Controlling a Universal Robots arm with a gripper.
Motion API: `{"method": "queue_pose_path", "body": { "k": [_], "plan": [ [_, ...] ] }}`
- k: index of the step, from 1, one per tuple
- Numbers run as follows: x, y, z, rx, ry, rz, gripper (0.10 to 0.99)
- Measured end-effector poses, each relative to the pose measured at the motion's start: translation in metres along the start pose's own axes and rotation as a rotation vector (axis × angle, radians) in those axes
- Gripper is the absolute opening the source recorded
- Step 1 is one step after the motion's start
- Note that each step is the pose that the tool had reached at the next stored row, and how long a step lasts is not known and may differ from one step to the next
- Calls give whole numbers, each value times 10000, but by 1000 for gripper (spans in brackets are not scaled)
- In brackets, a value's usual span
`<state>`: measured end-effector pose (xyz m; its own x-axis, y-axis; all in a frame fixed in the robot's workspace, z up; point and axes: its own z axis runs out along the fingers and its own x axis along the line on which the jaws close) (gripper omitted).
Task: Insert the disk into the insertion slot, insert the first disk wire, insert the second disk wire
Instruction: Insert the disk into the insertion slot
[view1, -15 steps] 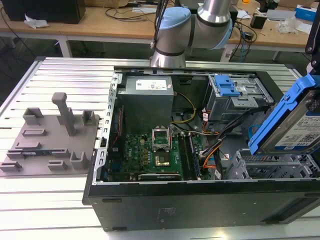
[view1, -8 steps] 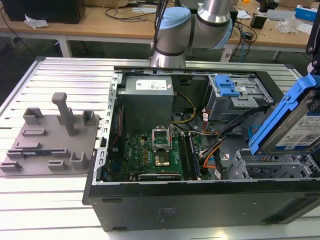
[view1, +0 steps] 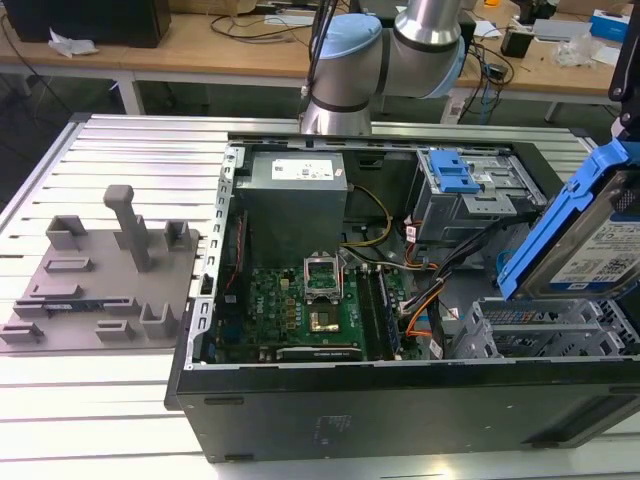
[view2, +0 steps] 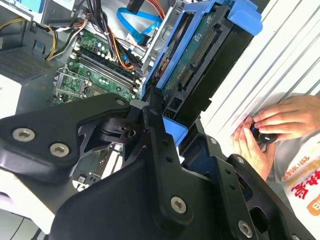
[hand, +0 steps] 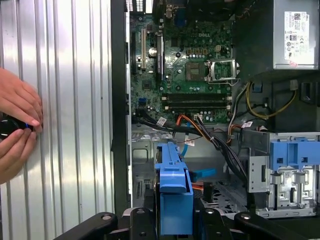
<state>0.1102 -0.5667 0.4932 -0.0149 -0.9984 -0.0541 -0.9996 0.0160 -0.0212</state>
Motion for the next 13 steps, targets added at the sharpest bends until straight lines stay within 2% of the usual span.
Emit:
{"method": "queue_pose_path", "body": {
  "k": [5, 13],
  "plan": [
    [-71, -8, 19, 1, 3, 0, 365],
    [-102, -15, 49, 1, 4, 0, 365]
  ]
}}
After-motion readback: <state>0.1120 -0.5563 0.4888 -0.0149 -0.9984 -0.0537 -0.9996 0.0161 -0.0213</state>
